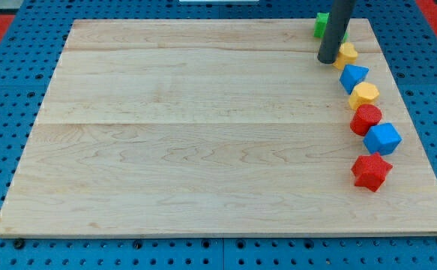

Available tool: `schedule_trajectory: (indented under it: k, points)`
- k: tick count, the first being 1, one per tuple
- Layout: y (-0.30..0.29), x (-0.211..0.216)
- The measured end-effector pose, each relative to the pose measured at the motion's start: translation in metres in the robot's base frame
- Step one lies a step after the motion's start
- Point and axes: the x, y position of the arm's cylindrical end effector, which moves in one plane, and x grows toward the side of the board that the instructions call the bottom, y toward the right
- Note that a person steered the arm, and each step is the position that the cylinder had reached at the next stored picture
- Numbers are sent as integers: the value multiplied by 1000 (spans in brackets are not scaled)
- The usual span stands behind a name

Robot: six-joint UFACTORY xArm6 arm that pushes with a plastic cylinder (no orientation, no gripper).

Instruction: Push the green circle slightly to the right side of the board

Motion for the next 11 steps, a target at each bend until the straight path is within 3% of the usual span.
schedule_trajectory:
  k: [2,9,11]
  points:
    - [-21,-48]
    - [-1,-50]
    - [-46,-70]
